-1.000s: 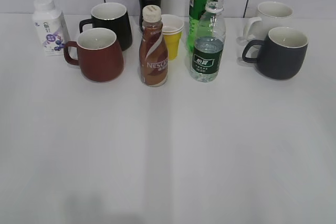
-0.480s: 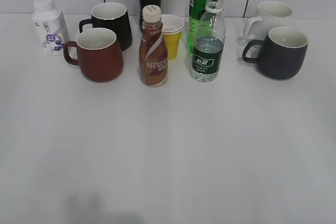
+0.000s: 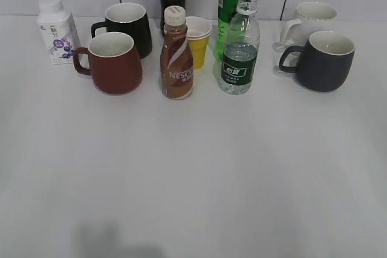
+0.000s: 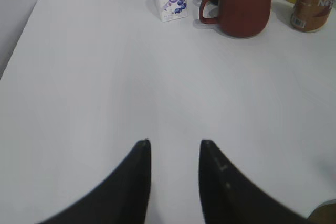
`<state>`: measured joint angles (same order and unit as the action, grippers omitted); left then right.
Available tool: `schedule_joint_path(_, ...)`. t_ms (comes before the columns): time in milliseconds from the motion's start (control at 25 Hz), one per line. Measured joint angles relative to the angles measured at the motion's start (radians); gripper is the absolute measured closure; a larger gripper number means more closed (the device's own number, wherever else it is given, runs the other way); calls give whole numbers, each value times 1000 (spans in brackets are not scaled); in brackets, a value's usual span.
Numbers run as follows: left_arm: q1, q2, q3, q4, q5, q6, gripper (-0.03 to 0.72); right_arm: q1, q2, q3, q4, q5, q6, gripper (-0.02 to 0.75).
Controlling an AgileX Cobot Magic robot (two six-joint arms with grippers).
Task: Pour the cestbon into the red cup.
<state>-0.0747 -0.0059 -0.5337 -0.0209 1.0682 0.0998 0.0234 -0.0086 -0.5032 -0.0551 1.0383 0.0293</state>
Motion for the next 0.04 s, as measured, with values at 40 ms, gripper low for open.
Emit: schedule_joint_path(40, 0, 0, 0, 0, 0, 0, 451, 0, 0, 0, 0, 0, 0, 307)
